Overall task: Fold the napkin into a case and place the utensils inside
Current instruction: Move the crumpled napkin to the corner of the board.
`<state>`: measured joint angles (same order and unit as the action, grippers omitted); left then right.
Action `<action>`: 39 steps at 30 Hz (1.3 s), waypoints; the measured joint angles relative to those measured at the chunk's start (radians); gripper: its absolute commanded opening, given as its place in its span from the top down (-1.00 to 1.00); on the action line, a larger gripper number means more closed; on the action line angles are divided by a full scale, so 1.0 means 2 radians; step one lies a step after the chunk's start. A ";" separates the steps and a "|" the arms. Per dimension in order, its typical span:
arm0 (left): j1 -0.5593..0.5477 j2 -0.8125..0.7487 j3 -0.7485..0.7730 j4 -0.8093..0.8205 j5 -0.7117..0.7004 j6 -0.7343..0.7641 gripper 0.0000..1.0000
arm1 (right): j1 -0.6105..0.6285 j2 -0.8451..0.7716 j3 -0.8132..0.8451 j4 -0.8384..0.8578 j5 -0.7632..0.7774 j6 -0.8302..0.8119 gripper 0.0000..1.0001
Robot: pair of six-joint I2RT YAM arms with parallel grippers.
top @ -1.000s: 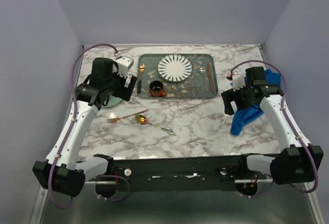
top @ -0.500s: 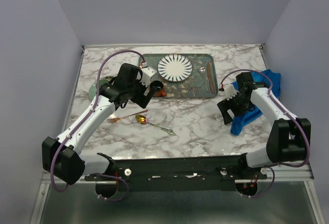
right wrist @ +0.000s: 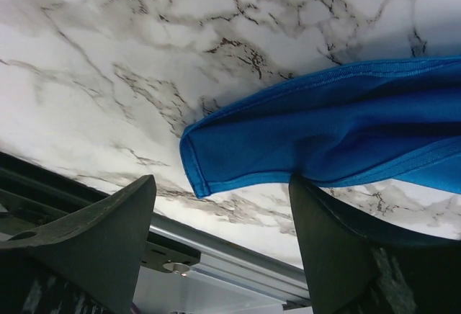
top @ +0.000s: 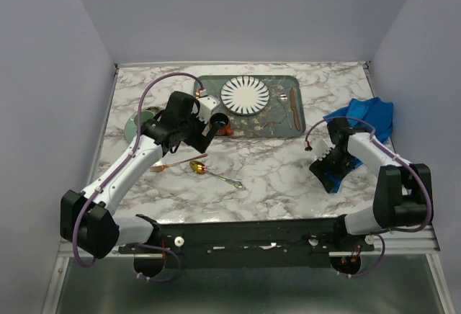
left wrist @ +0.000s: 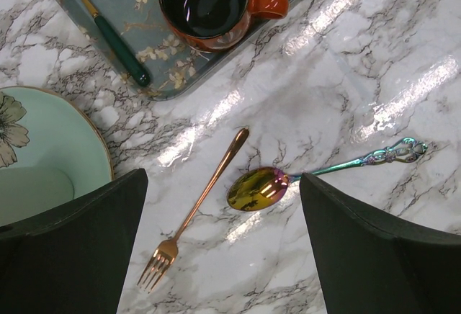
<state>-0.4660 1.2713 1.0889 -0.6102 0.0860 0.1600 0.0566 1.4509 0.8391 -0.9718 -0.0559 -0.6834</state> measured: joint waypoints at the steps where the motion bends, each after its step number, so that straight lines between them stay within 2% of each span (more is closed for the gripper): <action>1: 0.000 0.000 -0.001 0.001 0.001 0.000 -0.97 | 0.000 0.000 -0.006 0.004 0.008 -0.005 -0.59; 4: 0.000 0.000 -0.002 0.002 0.001 0.000 -0.97 | 0.000 0.003 -0.019 0.013 0.023 -0.015 -0.35; 7: 0.000 0.000 -0.002 0.006 0.001 0.000 -0.97 | 0.001 0.012 -0.025 0.023 0.030 -0.022 -0.02; 8: 0.000 0.001 -0.002 0.006 0.001 0.000 -0.97 | 0.002 0.016 -0.027 0.027 0.031 -0.024 0.27; 10: 0.000 0.001 -0.002 0.009 0.001 -0.002 -0.97 | 0.007 0.020 -0.031 0.033 0.032 -0.026 0.65; 11: 0.000 0.002 -0.002 0.010 0.001 -0.002 -0.97 | 0.012 0.021 -0.033 0.034 0.032 -0.025 0.98; 17: 0.000 0.010 -0.002 0.012 0.001 -0.007 -0.96 | 0.042 0.025 -0.022 0.021 -0.007 -0.020 0.99; 23: 0.000 0.019 0.002 0.013 0.007 -0.020 -0.96 | 0.053 0.030 0.078 -0.033 -0.157 0.000 0.99; 30: 0.000 0.031 0.019 0.018 0.036 -0.049 -0.93 | 0.093 0.030 0.163 -0.043 -0.334 0.047 0.95; 31: 0.000 0.033 0.019 0.020 0.041 -0.053 -0.93 | 0.104 0.030 0.169 -0.042 -0.353 0.055 0.76; 32: 0.000 0.035 0.019 0.021 0.048 -0.059 -0.93 | 0.113 0.030 0.173 -0.041 -0.368 0.060 0.10; 33: 0.000 0.037 0.019 0.023 0.057 -0.066 -0.92 | 0.125 0.030 0.178 -0.039 -0.385 0.073 -0.18; 34: 0.000 0.040 0.019 0.026 0.065 -0.075 -0.91 | 0.136 0.030 0.181 -0.036 -0.401 0.087 -0.35; 35: 0.000 0.043 0.019 0.027 0.071 -0.080 -0.90 | 0.141 0.030 0.184 -0.035 -0.413 0.090 -0.43; 39: 0.000 0.059 0.019 0.032 0.106 -0.101 -0.83 | 0.140 0.032 0.207 -0.043 -0.429 0.102 -0.43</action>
<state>-0.4656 1.3888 1.1275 -0.5457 0.2981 -0.0410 0.3374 1.5146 1.2522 -1.0588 -0.9134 -0.4797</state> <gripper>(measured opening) 0.943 0.711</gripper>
